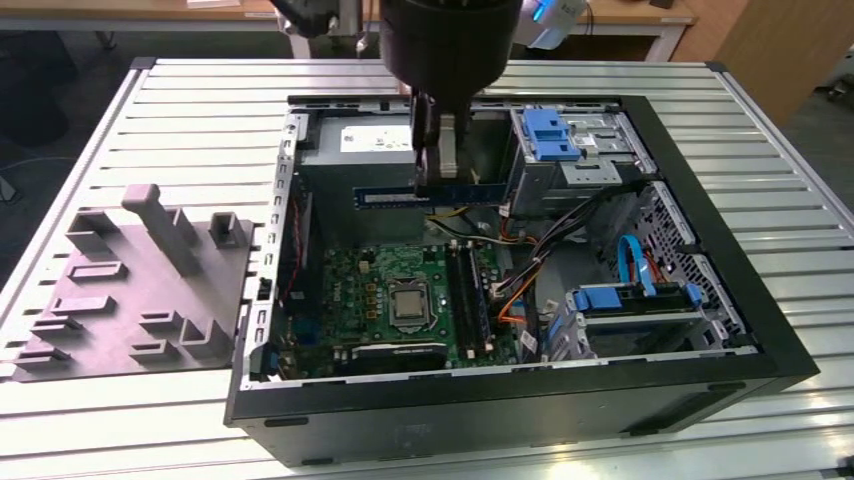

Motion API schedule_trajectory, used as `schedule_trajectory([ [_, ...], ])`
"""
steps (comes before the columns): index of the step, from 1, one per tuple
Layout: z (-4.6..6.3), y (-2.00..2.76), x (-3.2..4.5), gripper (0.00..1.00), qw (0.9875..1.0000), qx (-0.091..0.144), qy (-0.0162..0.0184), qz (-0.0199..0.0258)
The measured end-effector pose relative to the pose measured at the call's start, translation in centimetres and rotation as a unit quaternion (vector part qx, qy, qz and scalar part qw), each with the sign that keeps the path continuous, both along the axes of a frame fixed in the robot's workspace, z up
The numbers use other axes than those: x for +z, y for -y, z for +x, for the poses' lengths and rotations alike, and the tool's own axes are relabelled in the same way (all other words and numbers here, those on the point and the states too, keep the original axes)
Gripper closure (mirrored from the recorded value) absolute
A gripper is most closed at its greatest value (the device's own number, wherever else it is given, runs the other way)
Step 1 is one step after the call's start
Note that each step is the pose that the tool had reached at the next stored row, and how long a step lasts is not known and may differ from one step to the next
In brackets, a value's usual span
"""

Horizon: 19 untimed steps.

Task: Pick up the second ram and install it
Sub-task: 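Pick up the second ram and move it above second insertion slot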

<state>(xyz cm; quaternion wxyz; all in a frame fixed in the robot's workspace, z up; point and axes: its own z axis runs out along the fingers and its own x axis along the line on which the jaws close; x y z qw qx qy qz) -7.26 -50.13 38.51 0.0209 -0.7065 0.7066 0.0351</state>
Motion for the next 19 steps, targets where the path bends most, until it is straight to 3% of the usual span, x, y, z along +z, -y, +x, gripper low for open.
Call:
schedule_trajectory([
  [19,0.0,0.00,-3.45,0.89,1.0000,0.000,0.0000,0.0000],
])
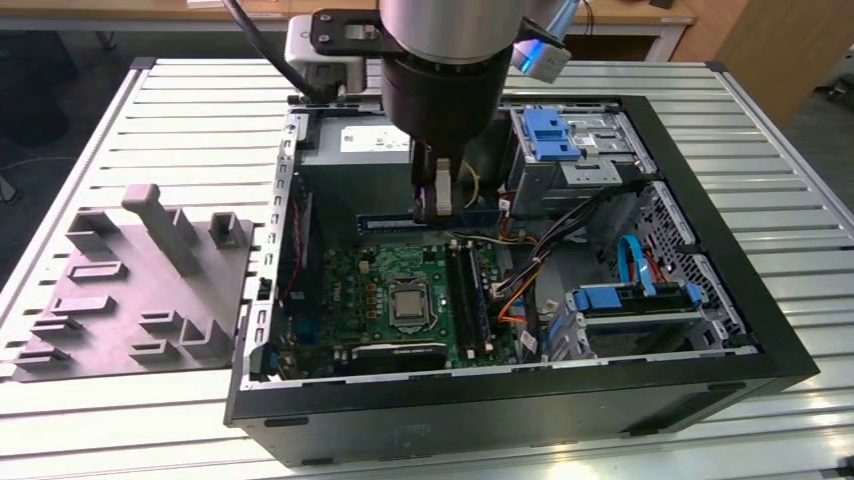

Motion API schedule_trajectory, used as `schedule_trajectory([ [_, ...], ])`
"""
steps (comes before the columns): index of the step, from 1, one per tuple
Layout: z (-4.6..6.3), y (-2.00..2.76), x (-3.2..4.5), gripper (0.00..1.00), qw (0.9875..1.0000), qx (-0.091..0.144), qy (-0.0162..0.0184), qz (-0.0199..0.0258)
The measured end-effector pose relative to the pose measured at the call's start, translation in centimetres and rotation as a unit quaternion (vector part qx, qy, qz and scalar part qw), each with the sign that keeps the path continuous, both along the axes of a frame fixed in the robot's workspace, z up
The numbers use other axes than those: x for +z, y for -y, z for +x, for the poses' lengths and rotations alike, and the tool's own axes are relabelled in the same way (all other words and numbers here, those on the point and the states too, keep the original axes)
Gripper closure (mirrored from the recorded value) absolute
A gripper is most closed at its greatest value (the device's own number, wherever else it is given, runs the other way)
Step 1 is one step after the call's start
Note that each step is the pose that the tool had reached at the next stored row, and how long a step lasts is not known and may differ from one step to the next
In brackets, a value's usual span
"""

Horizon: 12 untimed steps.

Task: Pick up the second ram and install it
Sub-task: 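Pick up the second ram and move it above second insertion slot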

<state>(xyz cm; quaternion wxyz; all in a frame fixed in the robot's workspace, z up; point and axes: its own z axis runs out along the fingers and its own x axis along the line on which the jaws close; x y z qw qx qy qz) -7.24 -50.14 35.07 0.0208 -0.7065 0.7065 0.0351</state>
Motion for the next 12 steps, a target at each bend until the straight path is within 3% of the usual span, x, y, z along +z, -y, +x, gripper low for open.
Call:
schedule_trajectory([
  [12,0.7,-0.02,-1.86,0.89,1.0000,0.000,-0.0001,0.0007],
])
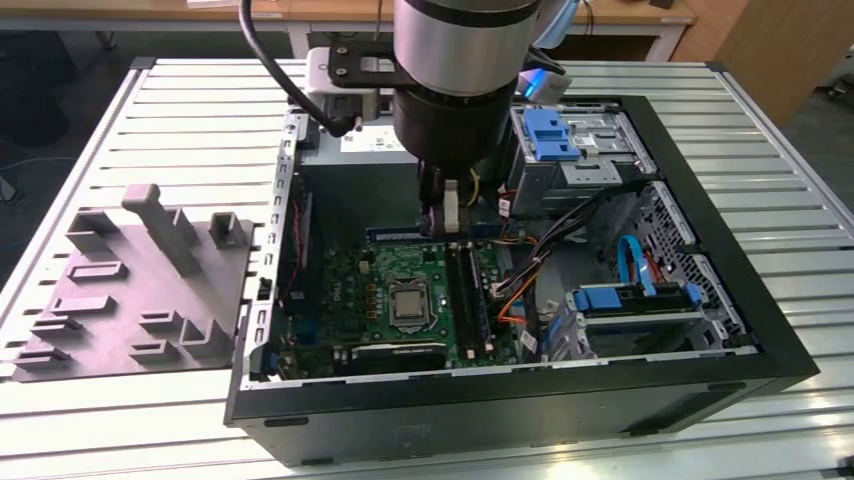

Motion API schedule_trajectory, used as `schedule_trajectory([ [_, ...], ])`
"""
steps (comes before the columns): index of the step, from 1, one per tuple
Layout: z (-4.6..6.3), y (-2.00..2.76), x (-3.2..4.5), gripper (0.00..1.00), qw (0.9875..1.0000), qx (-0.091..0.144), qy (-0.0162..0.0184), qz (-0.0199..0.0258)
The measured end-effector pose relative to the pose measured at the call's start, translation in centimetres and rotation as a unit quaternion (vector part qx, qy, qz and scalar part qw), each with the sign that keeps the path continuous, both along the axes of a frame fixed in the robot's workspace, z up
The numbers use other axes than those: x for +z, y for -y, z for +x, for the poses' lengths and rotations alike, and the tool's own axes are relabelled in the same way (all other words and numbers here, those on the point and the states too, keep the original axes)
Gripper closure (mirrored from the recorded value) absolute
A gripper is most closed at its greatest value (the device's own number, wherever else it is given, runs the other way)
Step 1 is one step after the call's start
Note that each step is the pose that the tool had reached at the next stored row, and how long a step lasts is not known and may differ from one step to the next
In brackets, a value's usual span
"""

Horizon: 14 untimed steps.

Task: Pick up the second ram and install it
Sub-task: 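Pick up the second ram and move it above second insertion slot, then insert the second ram into the second slot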

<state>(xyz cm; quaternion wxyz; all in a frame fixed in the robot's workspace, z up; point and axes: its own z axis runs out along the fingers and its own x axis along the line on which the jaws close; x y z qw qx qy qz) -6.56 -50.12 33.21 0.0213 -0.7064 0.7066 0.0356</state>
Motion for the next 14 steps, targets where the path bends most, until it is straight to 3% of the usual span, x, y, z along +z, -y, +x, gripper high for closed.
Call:
schedule_trajectory([
  [14,0.00,0.00,-0.10,0.89,1.0000,-0.001,0.0000,0.0001],
])
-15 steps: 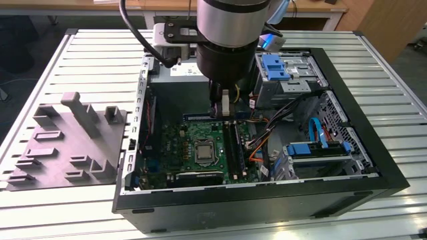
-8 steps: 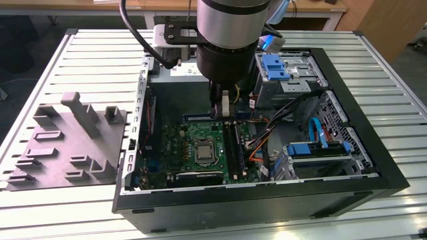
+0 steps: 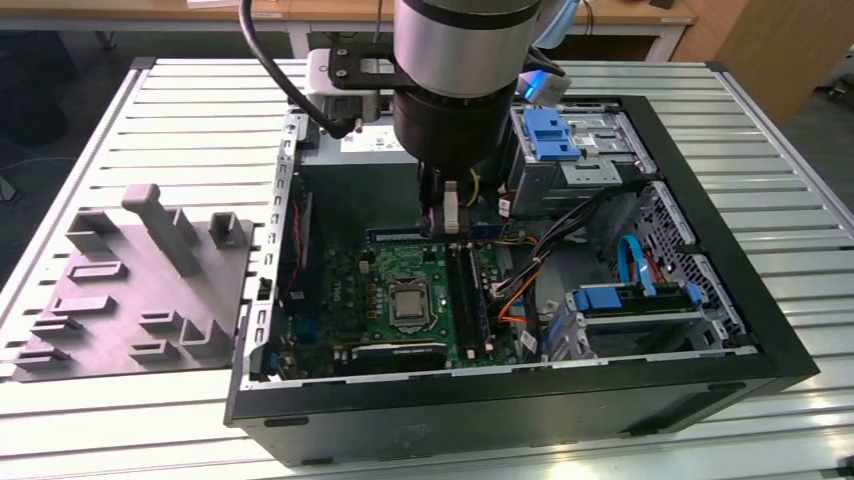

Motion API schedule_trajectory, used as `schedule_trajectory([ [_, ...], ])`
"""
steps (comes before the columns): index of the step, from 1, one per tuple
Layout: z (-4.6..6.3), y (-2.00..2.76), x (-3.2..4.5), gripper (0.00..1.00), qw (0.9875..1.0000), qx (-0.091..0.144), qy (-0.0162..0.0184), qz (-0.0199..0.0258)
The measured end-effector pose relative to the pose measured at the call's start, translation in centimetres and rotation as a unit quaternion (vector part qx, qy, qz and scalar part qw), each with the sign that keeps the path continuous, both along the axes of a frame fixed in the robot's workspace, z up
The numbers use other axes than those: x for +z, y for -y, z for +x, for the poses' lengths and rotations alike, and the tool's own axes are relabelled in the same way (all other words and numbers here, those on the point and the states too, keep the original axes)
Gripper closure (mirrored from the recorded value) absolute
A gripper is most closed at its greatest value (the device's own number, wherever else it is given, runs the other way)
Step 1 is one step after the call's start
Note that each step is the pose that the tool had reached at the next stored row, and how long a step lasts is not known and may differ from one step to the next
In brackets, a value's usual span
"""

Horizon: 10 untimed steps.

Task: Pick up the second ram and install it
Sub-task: 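Insert the second ram into the second slot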

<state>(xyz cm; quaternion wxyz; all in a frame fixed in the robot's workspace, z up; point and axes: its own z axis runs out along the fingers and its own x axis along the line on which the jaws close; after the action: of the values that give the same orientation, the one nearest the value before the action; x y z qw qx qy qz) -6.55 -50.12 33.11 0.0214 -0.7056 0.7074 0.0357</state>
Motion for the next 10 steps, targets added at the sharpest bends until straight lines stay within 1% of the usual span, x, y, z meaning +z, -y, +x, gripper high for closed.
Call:
schedule_trajectory([
  [3,0.00,0.00,-0.04,0.89,0.9998,-0.019,0.0000,0.0000],
  [5,0.00,0.00,-0.07,0.89,0.9993,-0.036,0.0000,-0.0001],
  [7,0.00,0.00,-0.11,0.89,0.9985,-0.054,0.0000,0.0000],
  [10,0.00,0.00,-0.16,0.89,0.9966,-0.082,0.0000,0.0000],
])
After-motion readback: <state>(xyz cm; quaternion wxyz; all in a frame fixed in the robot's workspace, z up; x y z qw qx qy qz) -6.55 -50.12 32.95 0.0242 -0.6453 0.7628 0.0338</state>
